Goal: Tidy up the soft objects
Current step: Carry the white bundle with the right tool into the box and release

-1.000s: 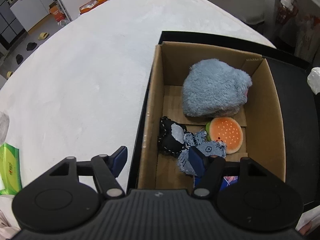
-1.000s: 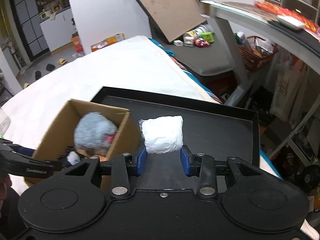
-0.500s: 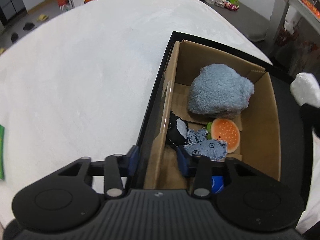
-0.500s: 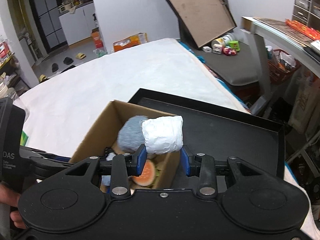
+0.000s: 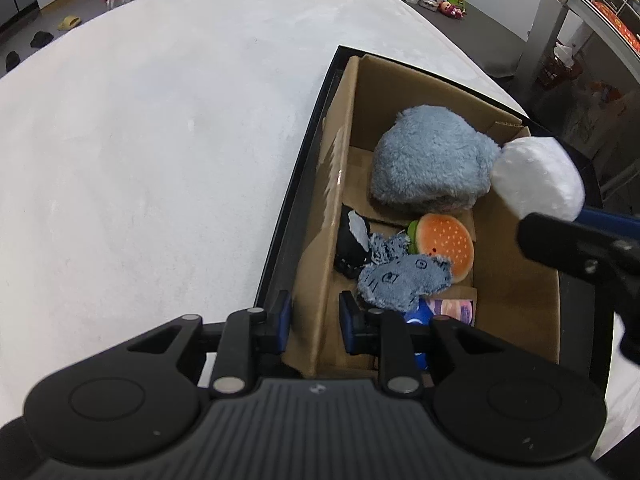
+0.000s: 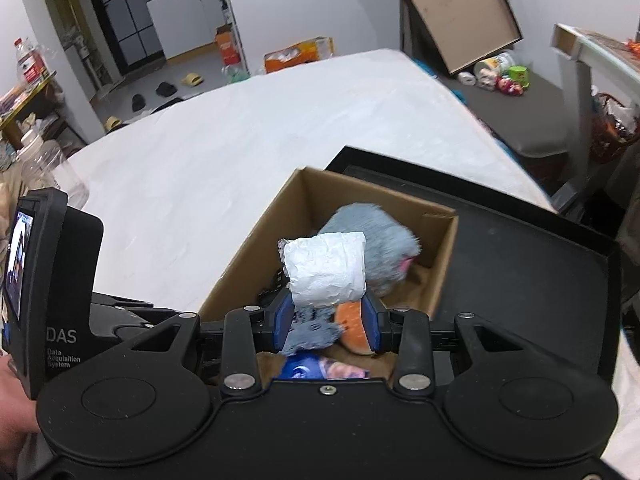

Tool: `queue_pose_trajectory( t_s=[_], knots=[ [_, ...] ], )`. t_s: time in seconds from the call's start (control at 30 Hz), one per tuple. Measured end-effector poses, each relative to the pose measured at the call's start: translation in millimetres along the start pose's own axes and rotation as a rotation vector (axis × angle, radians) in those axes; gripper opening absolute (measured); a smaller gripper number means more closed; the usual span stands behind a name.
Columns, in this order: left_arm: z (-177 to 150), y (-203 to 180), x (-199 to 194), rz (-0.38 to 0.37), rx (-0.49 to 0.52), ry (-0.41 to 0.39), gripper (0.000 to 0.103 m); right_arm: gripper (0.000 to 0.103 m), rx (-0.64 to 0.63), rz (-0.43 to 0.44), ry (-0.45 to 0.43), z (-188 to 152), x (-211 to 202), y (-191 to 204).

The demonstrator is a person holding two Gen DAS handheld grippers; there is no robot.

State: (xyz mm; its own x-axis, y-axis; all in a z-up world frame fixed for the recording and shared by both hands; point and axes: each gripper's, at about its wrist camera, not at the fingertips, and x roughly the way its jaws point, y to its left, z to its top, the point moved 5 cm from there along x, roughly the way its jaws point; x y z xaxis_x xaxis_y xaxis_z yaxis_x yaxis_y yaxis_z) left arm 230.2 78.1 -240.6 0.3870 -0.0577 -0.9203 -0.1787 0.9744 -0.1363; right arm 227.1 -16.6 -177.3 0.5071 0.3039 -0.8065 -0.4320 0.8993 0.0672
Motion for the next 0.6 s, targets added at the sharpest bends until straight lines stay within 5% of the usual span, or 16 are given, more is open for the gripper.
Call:
queue_pose_trajectory(
  t_s=[0.3, 0.4, 0.6],
  knots=[
    [-3, 9, 0, -0.034, -0.035, -0.022, 0.015, 0.039, 0.072, 0.104, 0.057, -1, 10, 16],
    [-4, 10, -1, -0.044, -0.037, -0.021, 0.015, 0.053, 0.115, 0.161, 0.085, -3, 12, 17],
    [-4, 10, -1, -0.055, -0.038, -0.02, 0.016, 0.055, 0.193, 0.13, 0.107, -10, 11, 3]
  ],
)
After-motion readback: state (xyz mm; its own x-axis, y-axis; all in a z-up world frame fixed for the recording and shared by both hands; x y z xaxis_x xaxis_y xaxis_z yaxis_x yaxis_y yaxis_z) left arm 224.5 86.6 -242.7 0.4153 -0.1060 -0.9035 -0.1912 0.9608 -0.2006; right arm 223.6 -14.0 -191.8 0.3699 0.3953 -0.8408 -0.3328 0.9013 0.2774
